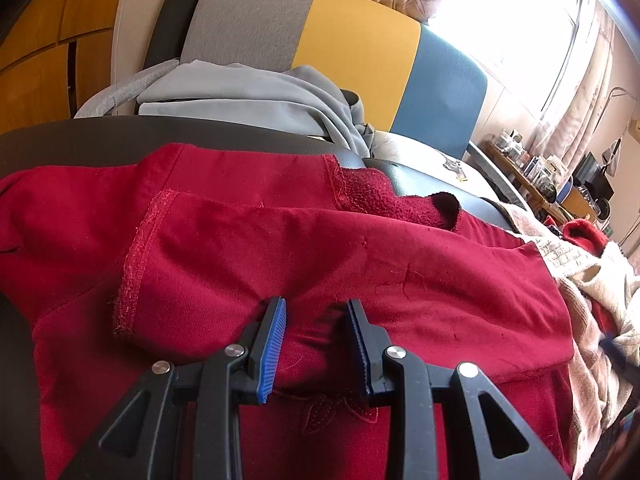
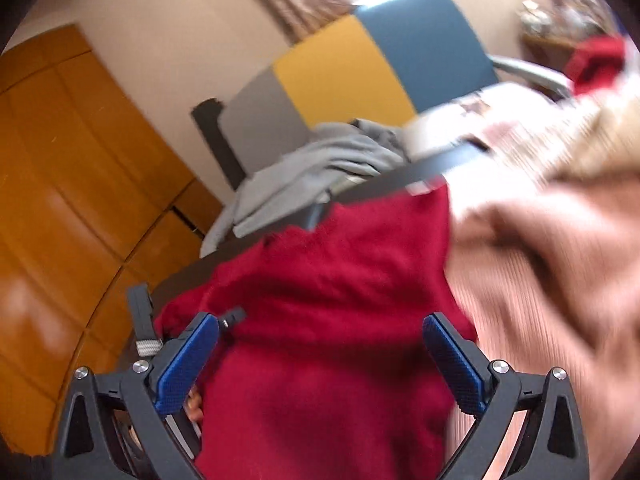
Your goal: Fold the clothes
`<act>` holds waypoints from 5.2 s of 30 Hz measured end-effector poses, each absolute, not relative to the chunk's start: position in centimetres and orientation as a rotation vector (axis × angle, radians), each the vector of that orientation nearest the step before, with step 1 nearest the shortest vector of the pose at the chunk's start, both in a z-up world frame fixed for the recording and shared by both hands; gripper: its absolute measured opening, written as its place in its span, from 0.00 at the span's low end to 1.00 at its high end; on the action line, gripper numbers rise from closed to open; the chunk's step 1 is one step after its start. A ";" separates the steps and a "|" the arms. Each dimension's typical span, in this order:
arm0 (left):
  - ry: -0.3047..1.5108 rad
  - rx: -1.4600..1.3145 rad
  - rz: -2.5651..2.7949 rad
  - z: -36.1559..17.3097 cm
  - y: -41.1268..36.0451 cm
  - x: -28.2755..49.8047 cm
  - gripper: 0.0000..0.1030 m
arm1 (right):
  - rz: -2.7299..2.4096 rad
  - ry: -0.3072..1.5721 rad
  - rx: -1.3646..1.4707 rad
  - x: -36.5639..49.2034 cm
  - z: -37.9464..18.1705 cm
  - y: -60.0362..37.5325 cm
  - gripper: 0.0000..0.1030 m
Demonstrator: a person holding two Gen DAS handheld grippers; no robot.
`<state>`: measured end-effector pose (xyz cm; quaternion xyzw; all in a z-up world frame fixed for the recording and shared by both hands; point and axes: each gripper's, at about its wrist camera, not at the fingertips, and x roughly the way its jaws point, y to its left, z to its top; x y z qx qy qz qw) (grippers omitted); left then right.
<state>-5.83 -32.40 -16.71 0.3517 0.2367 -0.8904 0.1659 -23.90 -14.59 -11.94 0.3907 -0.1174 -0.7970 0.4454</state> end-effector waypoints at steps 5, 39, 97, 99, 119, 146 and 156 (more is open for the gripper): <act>0.707 0.991 -2.544 -16.9 -32.8 -5.6 0.30 | -1.925 -0.194 1.170 -32.3 -15.2 -19.0 1.00; 0.920 0.934 -2.528 -16.7 -33.7 -3.2 0.30 | -2.093 0.228 1.054 -23.2 -18.3 -20.2 1.00; 0.334 1.188 -2.096 -17.0 -39.7 19.6 0.60 | -2.224 0.363 1.024 -31.2 -19.5 -26.9 1.00; 0.315 1.168 -2.087 -17.2 -40.1 19.6 0.68 | -2.222 0.361 1.023 -31.3 -19.5 -26.8 1.00; 1.296 0.850 -2.234 -9.8 -46.0 23.1 0.09 | -2.203 0.319 1.017 -31.4 -19.3 -26.5 1.00; 1.422 1.050 -2.634 -10.0 -34.7 -5.1 0.25 | -2.191 0.312 1.026 -31.4 -19.2 -26.5 1.00; 1.250 0.909 -2.484 -15.7 -35.1 7.1 0.26 | -2.137 0.130 1.051 -30.0 -15.8 -26.0 0.99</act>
